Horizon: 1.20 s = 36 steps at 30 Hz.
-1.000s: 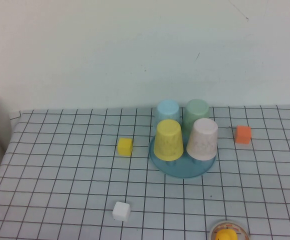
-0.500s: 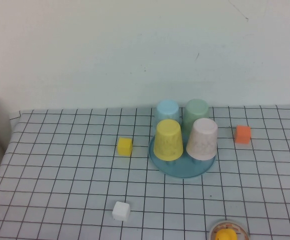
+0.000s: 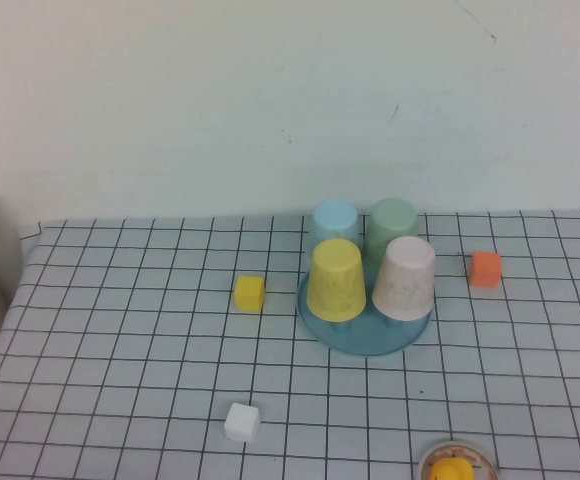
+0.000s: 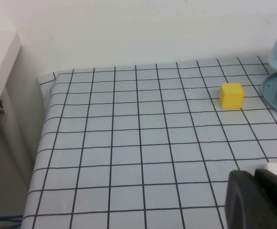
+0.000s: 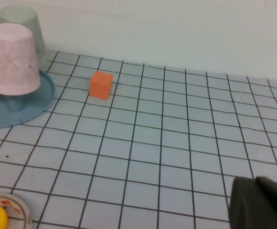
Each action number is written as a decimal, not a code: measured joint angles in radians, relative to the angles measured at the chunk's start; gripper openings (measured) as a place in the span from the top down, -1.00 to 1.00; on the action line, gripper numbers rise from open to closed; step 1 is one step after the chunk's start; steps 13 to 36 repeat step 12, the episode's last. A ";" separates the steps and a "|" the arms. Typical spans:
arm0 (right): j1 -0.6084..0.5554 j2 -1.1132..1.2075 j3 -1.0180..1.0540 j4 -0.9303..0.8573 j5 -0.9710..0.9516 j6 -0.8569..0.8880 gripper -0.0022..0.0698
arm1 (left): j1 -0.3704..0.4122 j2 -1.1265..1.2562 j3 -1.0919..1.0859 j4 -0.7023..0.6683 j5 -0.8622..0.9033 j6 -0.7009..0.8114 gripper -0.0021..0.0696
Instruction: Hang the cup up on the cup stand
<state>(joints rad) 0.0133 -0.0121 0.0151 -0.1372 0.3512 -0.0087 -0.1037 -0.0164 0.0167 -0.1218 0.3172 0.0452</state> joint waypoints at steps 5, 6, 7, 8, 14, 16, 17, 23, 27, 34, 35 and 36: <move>-0.006 0.000 0.000 0.000 0.000 0.026 0.94 | 0.000 0.000 0.000 0.000 0.000 0.000 0.95; -0.006 0.000 0.000 0.000 0.000 0.027 0.94 | 0.000 0.000 0.000 0.000 0.000 0.000 0.95; -0.006 0.000 0.000 0.000 0.000 0.027 0.94 | 0.000 0.000 0.000 0.000 0.000 0.000 0.95; -0.006 0.000 0.000 0.000 0.000 0.027 0.94 | 0.000 0.000 0.000 0.000 0.000 0.000 0.95; -0.006 0.000 0.000 0.000 0.002 0.029 0.94 | 0.000 0.000 0.000 0.000 0.000 0.000 0.95; -0.006 0.000 0.000 0.000 0.002 0.029 0.94 | 0.000 0.000 0.000 0.000 0.000 0.000 0.95; -0.006 0.000 0.000 0.000 0.002 0.029 0.94 | 0.000 0.000 0.000 0.000 0.000 0.000 0.95; -0.006 0.000 0.000 0.000 0.002 0.029 0.94 | 0.000 0.000 0.000 0.000 0.000 0.000 0.95; -0.006 0.000 0.000 0.000 0.002 0.029 0.94 | 0.000 0.000 0.000 0.000 0.000 0.000 0.95; -0.006 0.000 0.000 0.000 0.002 0.029 0.94 | 0.000 0.000 0.000 0.000 0.000 0.000 0.95; -0.006 0.000 0.000 0.000 0.002 0.029 0.94 | 0.000 0.000 0.000 0.000 0.000 0.000 0.95; -0.006 0.000 0.000 0.000 0.002 0.029 0.94 | 0.000 0.000 0.000 0.000 0.000 0.000 0.95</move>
